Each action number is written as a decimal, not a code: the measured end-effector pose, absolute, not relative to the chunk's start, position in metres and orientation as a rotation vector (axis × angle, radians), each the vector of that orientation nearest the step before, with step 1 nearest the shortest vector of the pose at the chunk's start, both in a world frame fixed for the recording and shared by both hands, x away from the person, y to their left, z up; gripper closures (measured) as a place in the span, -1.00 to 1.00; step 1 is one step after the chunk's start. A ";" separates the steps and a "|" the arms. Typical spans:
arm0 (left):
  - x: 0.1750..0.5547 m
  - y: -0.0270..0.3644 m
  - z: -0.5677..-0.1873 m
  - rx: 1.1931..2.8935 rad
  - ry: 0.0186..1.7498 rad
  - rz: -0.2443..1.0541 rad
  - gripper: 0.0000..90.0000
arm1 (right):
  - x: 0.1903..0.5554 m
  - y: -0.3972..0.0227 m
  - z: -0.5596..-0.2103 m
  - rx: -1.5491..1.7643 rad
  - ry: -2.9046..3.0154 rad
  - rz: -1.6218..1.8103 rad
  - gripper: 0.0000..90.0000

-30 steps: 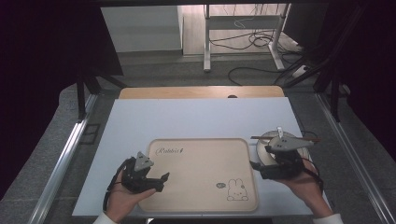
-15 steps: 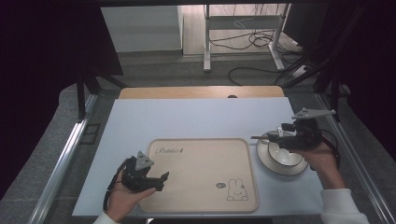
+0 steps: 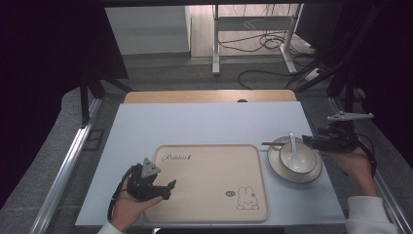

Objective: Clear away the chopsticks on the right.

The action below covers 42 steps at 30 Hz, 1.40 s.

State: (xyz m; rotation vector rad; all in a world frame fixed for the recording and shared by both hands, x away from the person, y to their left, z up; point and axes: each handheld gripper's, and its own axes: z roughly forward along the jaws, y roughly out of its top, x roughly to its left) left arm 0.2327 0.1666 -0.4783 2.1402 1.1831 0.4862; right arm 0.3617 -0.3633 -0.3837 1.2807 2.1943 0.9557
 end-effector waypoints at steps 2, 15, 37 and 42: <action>0.233 0.168 -0.479 2.141 1.187 0.485 -0.73 | 0.365 -0.376 -0.388 1.319 2.176 0.929 -0.30; 0.234 0.169 -0.480 2.146 1.184 0.489 -0.74 | 0.388 -0.400 -0.405 1.422 2.180 0.760 0.04; 0.235 0.169 -0.483 2.166 1.204 0.497 -0.73 | 0.444 -0.416 -0.449 1.444 2.326 0.562 0.97; 0.234 0.171 -0.483 2.158 1.211 0.498 -0.73 | 0.447 -0.412 -0.457 1.436 2.351 0.525 0.97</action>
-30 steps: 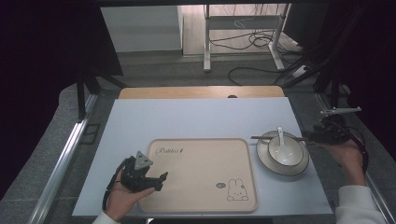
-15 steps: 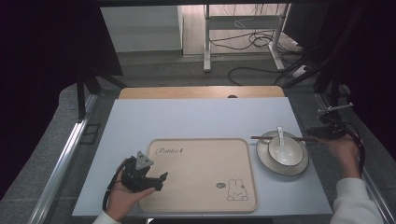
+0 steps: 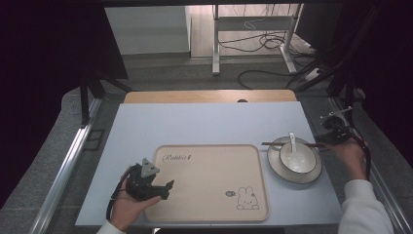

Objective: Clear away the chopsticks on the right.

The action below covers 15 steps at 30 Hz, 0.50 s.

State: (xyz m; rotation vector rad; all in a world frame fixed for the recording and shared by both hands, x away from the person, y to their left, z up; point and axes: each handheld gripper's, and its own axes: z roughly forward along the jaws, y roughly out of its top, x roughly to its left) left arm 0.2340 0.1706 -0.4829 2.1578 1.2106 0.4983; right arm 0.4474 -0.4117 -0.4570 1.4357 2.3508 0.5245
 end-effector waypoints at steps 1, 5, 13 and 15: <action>0.234 0.171 -0.483 2.159 1.210 0.497 -0.73 | 0.448 -0.410 -0.459 1.427 2.360 0.504 0.97; 0.234 0.171 -0.484 2.165 1.206 0.494 -0.73 | 0.448 -0.408 -0.461 1.423 2.372 0.492 0.97; 0.233 0.173 -0.483 2.163 1.197 0.493 -0.73 | 0.437 -0.407 -0.461 1.426 2.400 0.428 0.97; 0.233 0.174 -0.483 2.164 1.195 0.491 -0.73 | 0.433 -0.408 -0.460 1.430 2.399 0.414 0.97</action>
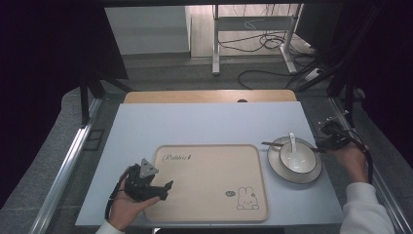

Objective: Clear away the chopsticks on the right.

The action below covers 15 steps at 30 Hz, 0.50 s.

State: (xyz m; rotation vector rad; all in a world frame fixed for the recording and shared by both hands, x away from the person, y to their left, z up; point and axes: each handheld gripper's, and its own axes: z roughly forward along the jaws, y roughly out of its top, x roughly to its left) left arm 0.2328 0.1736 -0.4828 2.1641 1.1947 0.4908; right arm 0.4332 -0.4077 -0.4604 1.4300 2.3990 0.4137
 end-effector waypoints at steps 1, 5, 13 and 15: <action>0.233 0.174 -0.483 2.165 1.194 0.490 -0.73 | 0.429 -0.410 -0.460 1.443 2.397 0.395 0.97; 0.233 0.173 -0.482 2.168 1.187 0.487 -0.73 | 0.421 -0.414 -0.461 1.454 2.395 0.389 0.97; 0.233 0.172 -0.482 2.173 1.180 0.485 -0.73 | 0.403 -0.420 -0.463 1.480 2.405 0.362 0.97; 0.233 0.172 -0.482 2.175 1.179 0.485 -0.73 | 0.401 -0.421 -0.463 1.479 2.407 0.360 0.97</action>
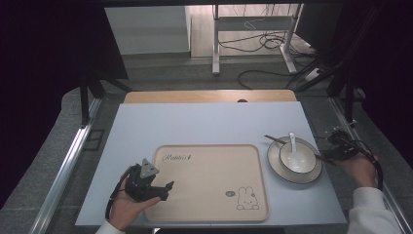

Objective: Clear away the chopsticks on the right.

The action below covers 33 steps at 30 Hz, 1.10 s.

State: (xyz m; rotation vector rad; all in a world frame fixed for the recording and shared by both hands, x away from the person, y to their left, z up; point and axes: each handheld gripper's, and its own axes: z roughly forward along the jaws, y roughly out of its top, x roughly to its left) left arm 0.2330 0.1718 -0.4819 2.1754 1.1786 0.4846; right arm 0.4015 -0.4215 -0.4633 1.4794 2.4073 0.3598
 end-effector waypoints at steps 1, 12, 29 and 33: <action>0.233 0.172 -0.482 2.176 1.178 0.485 -0.73 | 0.400 -0.422 -0.464 1.487 2.406 0.363 0.97; 0.233 0.174 -0.482 2.169 1.184 0.485 -0.73 | 0.386 -0.418 -0.445 1.439 2.395 0.453 0.97; 0.232 0.172 -0.482 2.173 1.176 0.488 -0.73 | 0.383 -0.415 -0.447 1.415 2.440 0.470 0.97; 0.232 0.173 -0.482 2.173 1.176 0.489 -0.73 | 0.383 -0.415 -0.447 1.412 2.449 0.473 0.97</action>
